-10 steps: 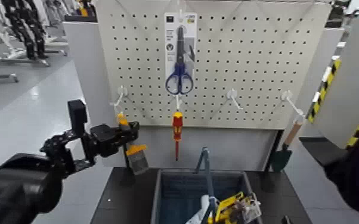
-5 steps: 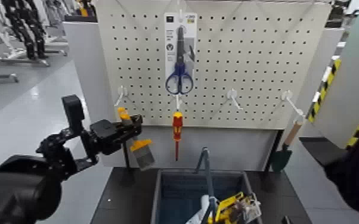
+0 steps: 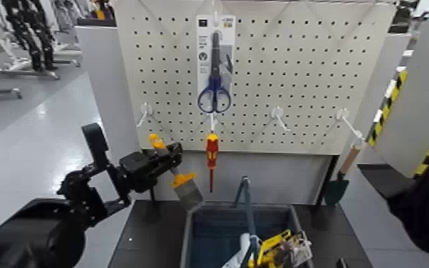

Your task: Put the yellow paint brush into the crate.

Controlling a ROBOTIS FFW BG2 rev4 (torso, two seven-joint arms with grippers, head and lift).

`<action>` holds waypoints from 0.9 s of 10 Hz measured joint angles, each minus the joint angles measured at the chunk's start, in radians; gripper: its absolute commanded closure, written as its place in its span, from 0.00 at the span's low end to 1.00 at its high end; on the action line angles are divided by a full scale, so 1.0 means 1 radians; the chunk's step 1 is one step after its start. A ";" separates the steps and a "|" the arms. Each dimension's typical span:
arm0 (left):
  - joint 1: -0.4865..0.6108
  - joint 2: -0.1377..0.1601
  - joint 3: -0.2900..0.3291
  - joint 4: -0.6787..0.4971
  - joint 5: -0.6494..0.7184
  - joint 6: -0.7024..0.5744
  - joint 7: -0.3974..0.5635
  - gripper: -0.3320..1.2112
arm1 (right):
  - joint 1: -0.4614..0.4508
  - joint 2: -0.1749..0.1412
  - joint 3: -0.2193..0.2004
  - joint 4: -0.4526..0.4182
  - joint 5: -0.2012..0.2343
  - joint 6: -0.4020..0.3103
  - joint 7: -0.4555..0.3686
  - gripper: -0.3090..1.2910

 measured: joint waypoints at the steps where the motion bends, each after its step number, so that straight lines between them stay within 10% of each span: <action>1: 0.007 -0.006 -0.009 0.009 0.029 0.000 0.002 0.95 | 0.000 0.000 0.000 0.000 -0.001 0.000 0.000 0.30; 9: -0.002 -0.037 -0.172 0.179 0.165 -0.046 0.023 0.95 | -0.003 0.003 0.005 0.006 -0.004 -0.006 -0.001 0.30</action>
